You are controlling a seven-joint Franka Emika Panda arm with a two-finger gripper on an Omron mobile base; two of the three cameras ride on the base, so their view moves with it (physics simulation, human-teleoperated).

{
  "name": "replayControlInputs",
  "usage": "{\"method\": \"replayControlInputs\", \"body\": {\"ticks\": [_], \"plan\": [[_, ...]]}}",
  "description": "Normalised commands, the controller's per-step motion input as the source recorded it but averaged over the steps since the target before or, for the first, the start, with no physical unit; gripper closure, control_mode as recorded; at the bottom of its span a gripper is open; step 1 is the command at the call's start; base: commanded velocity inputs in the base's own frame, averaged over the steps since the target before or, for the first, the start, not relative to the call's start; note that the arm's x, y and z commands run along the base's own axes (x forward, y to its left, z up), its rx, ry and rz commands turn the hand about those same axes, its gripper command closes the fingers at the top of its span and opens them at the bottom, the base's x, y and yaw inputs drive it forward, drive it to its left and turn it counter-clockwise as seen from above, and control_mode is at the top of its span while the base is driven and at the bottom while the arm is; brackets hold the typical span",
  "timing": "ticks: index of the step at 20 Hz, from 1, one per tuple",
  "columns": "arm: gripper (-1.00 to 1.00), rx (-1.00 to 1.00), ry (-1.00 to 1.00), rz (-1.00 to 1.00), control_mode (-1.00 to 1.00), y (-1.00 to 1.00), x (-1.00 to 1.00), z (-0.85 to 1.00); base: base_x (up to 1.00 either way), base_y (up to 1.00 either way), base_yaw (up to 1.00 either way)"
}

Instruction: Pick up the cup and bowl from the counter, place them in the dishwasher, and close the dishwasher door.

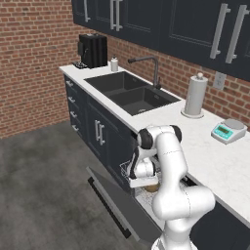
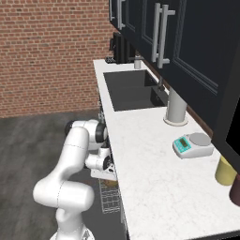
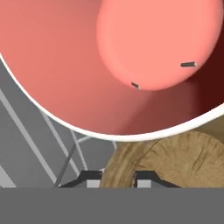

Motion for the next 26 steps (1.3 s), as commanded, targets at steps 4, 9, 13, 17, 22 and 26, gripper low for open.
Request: {"method": "replayControlInputs", "body": {"ticks": [4, 9, 13, 17, 22, 26], "plan": [[-1.0, 0.0, -0.15, 0.0, -1.0, 0.09, -0.32, 0.08, 0.0, 0.0, 0.0], [-1.0, 0.0, -0.13, 0.0, -1.0, 0.14, -0.34, 0.42, 0.0, 0.0, 0.0], [-1.0, 0.0, -0.11, 0.0, -1.0, 0.19, -0.33, 0.83, 0.0, 0.0, 0.0], [-1.0, 0.0, -0.09, 0.0, -1.0, 0.28, -0.5, 0.99, 0.0, 0.0, 0.0], [-1.0, 0.0, -0.13, 0.0, -1.0, 0.26, -0.66, 1.0, 0.0, 0.0, 0.0], [-1.0, 0.0, -0.2, 0.0, -1.0, 0.14, -0.62, 1.0, 0.0, 0.0, 0.0]]}}
